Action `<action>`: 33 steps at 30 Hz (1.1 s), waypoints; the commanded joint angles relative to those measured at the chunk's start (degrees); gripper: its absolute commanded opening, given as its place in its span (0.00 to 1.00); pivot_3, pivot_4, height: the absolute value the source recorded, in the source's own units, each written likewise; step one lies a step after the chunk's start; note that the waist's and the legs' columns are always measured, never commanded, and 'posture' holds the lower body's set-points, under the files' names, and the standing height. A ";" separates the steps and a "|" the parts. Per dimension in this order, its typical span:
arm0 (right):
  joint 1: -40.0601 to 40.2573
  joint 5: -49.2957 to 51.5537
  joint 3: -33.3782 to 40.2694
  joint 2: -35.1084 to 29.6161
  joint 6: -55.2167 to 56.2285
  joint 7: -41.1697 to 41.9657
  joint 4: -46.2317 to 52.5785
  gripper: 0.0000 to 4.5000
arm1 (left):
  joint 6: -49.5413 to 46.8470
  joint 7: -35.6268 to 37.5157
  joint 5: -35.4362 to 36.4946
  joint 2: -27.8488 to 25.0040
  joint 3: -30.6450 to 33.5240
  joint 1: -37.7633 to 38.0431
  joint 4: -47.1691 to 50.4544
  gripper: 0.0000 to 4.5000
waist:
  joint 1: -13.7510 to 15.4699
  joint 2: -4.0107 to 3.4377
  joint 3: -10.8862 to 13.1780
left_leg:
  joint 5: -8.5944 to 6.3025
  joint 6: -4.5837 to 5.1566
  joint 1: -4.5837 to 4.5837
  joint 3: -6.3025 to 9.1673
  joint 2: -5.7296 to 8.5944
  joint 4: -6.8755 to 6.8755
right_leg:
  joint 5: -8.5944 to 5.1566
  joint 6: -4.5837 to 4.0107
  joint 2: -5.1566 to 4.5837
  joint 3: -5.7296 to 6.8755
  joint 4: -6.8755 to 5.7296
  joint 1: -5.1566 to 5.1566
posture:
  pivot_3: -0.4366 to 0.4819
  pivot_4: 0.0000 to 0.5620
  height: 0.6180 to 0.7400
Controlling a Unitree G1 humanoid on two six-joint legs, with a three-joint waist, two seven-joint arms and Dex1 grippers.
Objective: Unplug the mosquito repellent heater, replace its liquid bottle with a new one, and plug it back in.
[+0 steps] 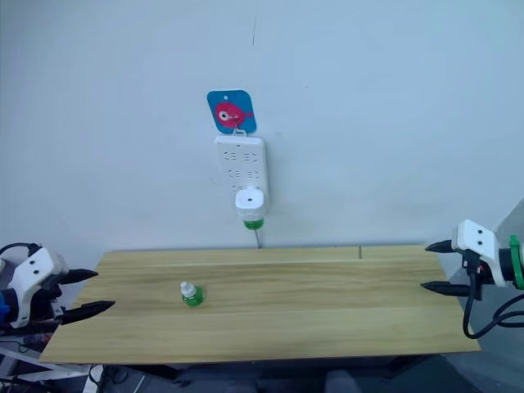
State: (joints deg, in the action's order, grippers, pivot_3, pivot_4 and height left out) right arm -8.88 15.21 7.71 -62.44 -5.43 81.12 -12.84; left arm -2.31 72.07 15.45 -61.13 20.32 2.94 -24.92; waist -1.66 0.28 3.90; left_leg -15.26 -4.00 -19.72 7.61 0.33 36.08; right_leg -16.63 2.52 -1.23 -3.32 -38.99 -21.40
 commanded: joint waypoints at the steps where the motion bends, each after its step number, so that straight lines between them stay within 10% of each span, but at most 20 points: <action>1: -1.18 0.70 0.49 -0.02 0.56 0.30 0.42 0.99 | -0.65 1.14 1.88 -1.60 2.40 -1.34 -0.53 1.00 | 0.00 0.00 0.00 | 0.00 0.00 0.00 0.00 0.00 0.00 | 0.00 0.00 0.00 0.00 0.00 0.00 | 0.54 0.03 0.83; 12: 1.40 2.36 1.58 1.06 -2.07 -1.00 4.74 0.99 | -0.91 2.58 2.84 -1.55 2.03 -4.05 -2.48 1.00 | -0.05 0.05 0.04 | 0.00 0.00 0.00 0.01 -0.01 0.00 | 0.00 0.00 0.01 0.00 0.00 -0.01 | 0.49 0.05 0.83; 20: 9.47 9.78 5.27 3.09 -9.84 -5.35 26.05 0.99 | -12.33 -1.16 5.98 5.86 -4.14 -11.65 7.79 1.00 | -0.34 -0.09 0.81 | 0.00 0.00 -0.06 0.00 0.01 0.02 | 0.01 0.05 0.01 -0.05 0.01 -0.01 | 0.38 0.14 0.83; 33: -1.07 30.39 4.71 14.37 -40.23 -36.65 52.79 0.99 | -15.71 -3.21 5.40 16.84 -11.69 -31.80 2.53 1.00 | -4.20 0.99 2.66 | 0.00 -0.01 -0.19 -0.04 -0.02 0.05 | 0.09 0.15 0.09 -0.21 0.11 -0.16 | 0.27 0.20 0.83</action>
State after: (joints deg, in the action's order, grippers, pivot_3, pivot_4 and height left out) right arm -8.76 42.05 11.10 -48.36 -42.16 48.36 37.76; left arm -19.10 68.28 20.27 -44.02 8.12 -27.69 -22.44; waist -5.85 1.27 6.56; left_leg -15.26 -4.00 -19.91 7.55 0.30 36.12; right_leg -16.55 2.67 -1.14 -3.56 -38.89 -21.57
